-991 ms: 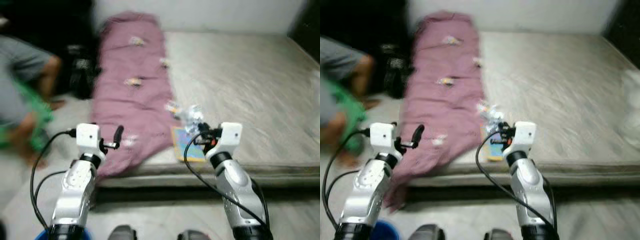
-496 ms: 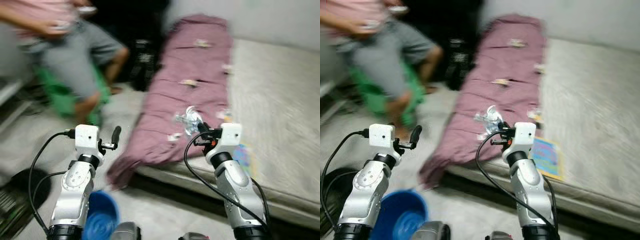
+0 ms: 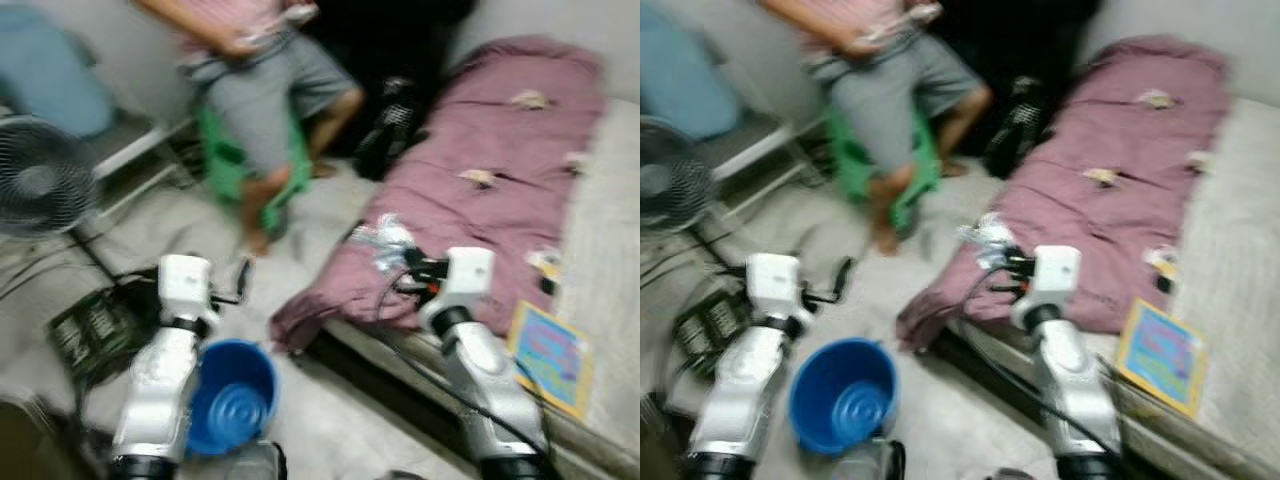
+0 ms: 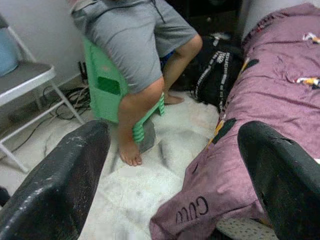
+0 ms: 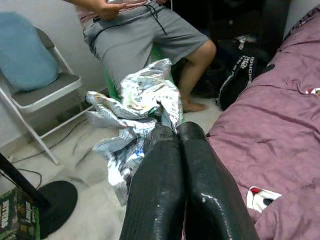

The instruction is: Clean up the room

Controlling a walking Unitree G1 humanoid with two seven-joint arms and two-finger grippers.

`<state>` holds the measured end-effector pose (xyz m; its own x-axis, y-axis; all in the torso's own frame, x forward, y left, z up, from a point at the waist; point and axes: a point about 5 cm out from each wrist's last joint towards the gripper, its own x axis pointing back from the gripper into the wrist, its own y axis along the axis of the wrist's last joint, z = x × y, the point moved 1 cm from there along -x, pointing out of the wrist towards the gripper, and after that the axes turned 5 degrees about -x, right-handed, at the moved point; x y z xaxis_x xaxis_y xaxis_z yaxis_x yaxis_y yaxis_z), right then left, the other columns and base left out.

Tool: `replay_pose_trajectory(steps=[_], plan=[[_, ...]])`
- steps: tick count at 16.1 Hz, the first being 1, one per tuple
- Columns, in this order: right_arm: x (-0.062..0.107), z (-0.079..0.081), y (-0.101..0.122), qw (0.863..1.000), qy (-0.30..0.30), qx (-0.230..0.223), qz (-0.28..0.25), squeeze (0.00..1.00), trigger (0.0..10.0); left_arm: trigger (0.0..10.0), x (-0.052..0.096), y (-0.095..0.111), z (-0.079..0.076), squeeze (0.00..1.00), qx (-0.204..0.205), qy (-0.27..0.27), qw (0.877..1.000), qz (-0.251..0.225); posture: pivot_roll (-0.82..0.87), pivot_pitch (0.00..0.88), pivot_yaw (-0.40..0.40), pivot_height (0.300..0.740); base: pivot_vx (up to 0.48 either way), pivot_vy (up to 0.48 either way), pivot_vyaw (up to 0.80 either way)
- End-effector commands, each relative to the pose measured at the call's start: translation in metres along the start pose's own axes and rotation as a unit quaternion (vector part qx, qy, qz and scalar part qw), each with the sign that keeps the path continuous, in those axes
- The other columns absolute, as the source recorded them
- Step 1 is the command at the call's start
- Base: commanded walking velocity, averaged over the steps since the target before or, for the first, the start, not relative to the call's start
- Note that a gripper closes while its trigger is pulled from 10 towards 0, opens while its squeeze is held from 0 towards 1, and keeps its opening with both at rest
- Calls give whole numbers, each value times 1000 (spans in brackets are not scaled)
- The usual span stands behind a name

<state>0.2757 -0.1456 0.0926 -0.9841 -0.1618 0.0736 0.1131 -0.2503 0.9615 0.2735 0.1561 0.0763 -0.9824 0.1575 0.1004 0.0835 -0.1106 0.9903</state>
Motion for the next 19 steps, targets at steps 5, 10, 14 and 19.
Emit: replay_pose_trajectory(steps=[5,10,14,19], plan=[[-7,10,3,1000,21,-1,-8,0,10000,10000,1,0,12,0,-15,27,1000,0,6,15,-13,740,0,0,800],[-25,23,2,998,68,4,4,0,10000,10000,17,-4,21,0,-15,75,997,-1,70,5,-85,740,0,0,800],[-31,21,11,997,71,18,-13,0,10000,10000,18,-1,23,0,-45,66,997,-12,43,7,-57,740,0,0,800],[-23,8,14,998,48,27,-21,0,10000,10000,11,2,18,0,-45,40,998,-17,-3,17,-25,740,0,0,480]])
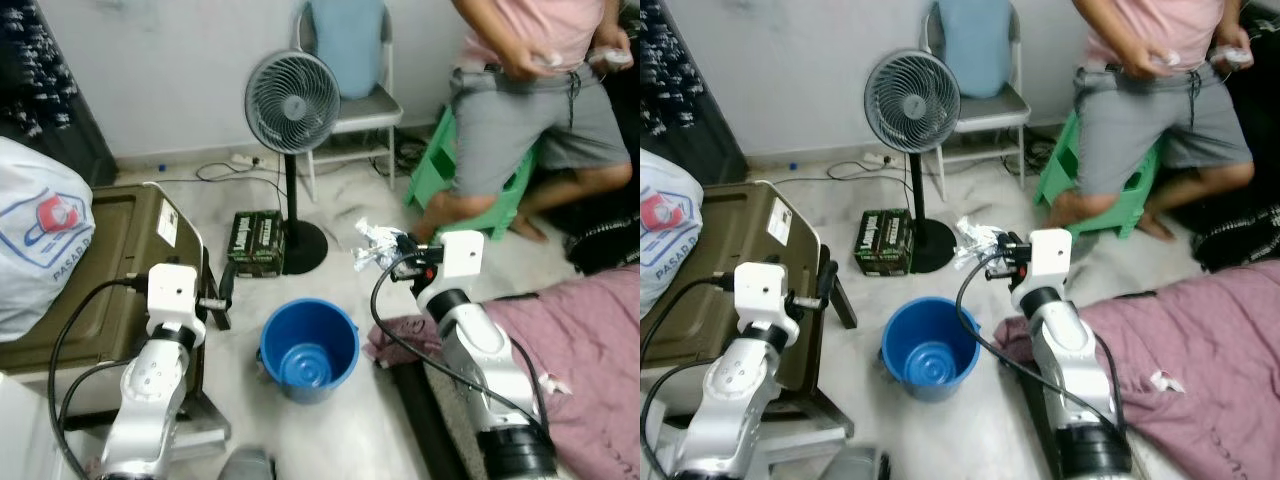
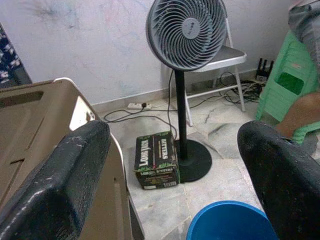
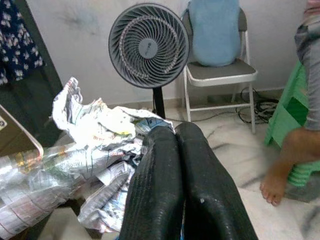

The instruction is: Clean up the room

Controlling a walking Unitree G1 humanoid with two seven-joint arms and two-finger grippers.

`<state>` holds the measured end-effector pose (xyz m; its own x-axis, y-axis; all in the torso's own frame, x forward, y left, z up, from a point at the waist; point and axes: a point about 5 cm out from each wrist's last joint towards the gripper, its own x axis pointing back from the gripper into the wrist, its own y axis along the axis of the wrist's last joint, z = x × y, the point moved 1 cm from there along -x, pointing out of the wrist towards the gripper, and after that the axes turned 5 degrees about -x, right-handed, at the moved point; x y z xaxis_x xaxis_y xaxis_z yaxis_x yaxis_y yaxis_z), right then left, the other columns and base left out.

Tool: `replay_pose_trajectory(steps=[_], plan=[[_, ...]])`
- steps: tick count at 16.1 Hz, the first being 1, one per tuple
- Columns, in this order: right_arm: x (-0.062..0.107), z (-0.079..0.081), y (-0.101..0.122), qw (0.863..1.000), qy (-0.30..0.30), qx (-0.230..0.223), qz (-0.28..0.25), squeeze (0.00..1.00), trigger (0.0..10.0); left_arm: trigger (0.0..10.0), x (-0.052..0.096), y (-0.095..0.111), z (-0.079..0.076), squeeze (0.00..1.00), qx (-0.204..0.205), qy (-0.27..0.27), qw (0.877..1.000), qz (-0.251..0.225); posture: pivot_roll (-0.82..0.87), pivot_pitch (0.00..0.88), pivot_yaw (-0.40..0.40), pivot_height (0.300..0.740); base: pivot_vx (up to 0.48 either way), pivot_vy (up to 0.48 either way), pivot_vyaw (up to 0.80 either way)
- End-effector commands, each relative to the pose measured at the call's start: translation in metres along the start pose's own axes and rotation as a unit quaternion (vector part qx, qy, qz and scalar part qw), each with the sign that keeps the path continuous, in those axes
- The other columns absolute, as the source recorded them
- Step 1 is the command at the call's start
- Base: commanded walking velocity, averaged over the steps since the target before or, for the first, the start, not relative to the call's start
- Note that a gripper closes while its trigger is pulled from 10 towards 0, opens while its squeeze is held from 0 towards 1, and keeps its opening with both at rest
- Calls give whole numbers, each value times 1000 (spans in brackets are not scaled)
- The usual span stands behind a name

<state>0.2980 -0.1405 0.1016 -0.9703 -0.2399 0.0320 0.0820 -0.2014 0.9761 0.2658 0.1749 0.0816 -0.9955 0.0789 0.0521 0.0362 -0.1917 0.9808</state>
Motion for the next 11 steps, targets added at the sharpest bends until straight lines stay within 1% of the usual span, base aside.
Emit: replay_pose_trajectory(steps=[1,3,6,11], plan=[[-1,3,4,1000,3,0,-10,0,10000,10000,-1,0,-2,0,1,-9,1000,0,-5,18,-24,740,0,0,0],[4,2,1,1000,-5,-5,-6,0,10000,10000,-3,2,-8,0,10,-32,999,-7,-12,25,-20,740,0,0,0],[5,3,-1,1000,-8,-8,-5,0,10000,10000,-3,4,-9,0,16,-42,999,-13,-9,34,-17,740,0,0,0],[6,4,-1,1000,-12,-11,-5,0,10000,10000,0,5,-8,0,15,-54,998,-16,-2,44,-10,740,327,0,0]])
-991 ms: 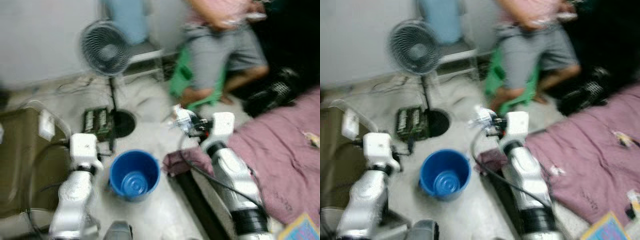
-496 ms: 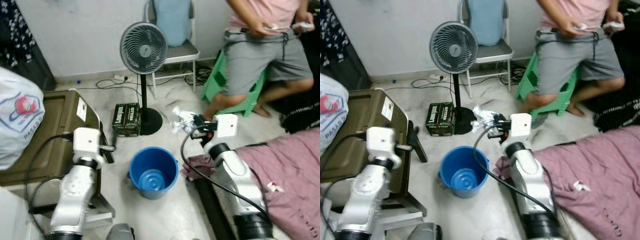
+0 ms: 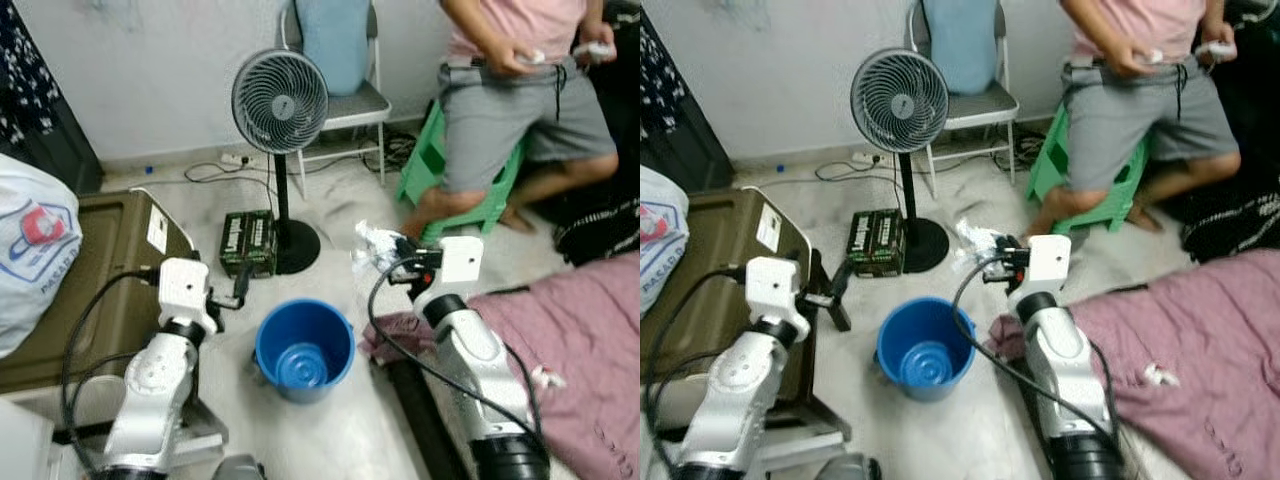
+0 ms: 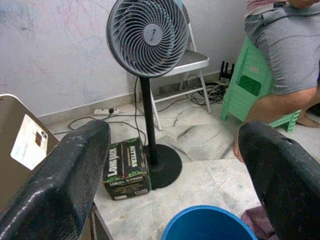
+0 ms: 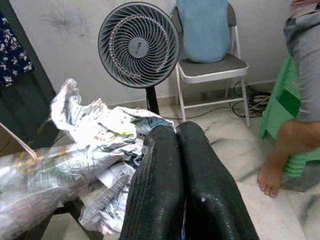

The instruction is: Clean up the room

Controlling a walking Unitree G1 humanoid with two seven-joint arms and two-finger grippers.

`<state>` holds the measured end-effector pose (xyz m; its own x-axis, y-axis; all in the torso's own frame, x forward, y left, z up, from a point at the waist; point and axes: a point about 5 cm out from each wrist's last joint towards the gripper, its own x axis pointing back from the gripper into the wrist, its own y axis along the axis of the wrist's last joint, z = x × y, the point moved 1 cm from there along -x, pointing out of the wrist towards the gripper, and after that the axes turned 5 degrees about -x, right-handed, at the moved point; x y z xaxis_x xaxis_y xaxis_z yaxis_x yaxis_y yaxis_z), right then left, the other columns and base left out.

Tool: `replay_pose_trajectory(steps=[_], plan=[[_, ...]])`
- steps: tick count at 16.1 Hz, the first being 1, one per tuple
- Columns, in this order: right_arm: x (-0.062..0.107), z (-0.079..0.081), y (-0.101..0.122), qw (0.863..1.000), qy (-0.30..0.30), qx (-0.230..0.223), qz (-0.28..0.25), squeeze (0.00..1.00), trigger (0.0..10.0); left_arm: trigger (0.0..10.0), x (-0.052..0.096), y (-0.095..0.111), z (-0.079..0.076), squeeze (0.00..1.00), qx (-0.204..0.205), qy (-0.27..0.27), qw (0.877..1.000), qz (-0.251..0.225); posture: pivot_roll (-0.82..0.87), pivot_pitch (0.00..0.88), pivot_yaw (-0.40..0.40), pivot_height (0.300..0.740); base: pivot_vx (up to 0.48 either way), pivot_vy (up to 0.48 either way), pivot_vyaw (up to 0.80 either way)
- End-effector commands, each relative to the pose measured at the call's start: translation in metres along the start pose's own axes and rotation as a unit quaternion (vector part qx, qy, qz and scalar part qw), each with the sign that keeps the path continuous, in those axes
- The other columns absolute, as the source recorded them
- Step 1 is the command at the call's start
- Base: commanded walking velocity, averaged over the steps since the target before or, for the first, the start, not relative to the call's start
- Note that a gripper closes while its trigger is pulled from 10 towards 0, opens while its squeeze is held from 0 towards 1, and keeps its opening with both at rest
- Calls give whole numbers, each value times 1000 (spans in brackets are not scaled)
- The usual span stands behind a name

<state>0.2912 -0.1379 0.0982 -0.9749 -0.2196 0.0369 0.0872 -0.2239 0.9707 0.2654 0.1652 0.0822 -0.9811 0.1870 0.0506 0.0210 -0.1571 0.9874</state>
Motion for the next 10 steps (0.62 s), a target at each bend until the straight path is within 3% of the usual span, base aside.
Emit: replay_pose_trajectory(steps=[1,10], plan=[[1,1,3,1000,-2,1,-4,0,10000,10000,1,3,1,0,-1,-2,1000,-6,-2,46,-9,740,356,0,0],[0,3,3,1000,8,-2,-6,0,10000,10000,0,2,1,0,-3,-2,1000,-3,1,41,-14,740,337,0,47]])
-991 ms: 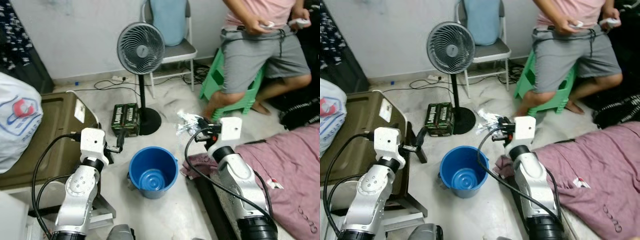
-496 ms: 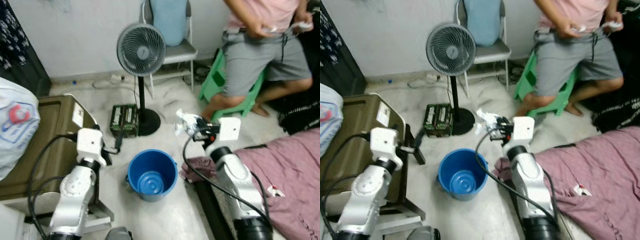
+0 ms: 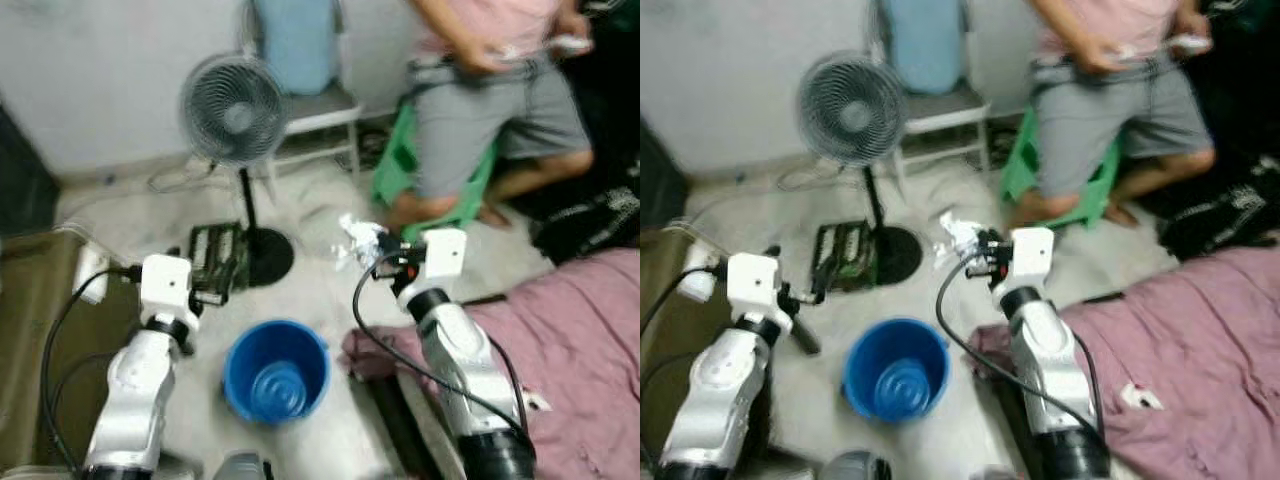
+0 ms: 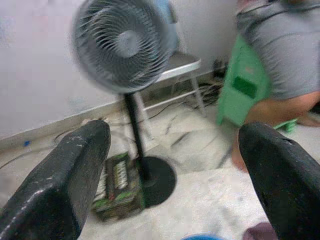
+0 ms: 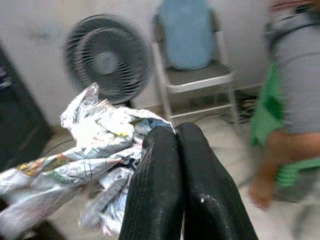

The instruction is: Clean up the room

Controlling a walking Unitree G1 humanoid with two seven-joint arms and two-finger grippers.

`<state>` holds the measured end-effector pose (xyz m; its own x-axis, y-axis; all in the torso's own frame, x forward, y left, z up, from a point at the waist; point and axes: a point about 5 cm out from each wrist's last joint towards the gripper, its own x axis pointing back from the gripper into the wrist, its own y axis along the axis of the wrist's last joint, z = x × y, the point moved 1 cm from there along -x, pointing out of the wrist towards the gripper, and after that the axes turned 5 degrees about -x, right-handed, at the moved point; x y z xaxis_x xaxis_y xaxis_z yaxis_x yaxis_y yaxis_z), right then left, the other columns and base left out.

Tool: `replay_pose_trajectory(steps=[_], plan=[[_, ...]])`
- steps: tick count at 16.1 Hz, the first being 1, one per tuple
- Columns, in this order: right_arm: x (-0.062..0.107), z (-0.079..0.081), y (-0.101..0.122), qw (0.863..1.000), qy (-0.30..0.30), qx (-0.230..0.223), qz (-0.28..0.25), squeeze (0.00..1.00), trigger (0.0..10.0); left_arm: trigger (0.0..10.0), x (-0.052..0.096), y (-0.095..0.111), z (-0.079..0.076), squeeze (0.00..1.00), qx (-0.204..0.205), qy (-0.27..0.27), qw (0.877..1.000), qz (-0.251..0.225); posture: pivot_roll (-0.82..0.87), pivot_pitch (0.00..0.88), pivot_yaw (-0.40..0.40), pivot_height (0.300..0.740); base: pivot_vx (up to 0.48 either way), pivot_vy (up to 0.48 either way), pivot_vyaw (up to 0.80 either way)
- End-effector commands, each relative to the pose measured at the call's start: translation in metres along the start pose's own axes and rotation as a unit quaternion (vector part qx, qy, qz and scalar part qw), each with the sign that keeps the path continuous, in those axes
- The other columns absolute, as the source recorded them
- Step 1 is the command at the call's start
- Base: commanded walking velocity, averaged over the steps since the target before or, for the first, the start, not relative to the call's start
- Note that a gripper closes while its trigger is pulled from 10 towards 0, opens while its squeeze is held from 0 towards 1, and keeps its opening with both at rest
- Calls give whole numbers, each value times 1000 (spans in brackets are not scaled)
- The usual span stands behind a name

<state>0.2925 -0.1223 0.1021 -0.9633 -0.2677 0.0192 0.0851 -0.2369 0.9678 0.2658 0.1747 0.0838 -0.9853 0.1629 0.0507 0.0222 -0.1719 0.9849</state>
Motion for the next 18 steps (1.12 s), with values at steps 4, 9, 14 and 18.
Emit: replay_pose_trajectory(steps=[4,9,14,18], plan=[[6,-7,4,1000,-8,6,-8,0,10000,10000,-2,0,-5,0,6,4,1000,7,2,43,-13,740,0,0,600],[7,-6,2,1000,-6,3,-5,0,10000,10000,-2,-1,-5,0,10,3,1000,6,0,49,-14,740,0,0,800],[7,-6,2,1000,-7,4,-4,0,10000,10000,-2,0,-6,0,7,2,1000,6,-1,50,-13,740,0,0,800],[7,-7,1,1000,-8,3,-3,0,10000,10000,-2,0,-6,0,6,0,1000,7,-1,50,-14,740,0,0,800]])
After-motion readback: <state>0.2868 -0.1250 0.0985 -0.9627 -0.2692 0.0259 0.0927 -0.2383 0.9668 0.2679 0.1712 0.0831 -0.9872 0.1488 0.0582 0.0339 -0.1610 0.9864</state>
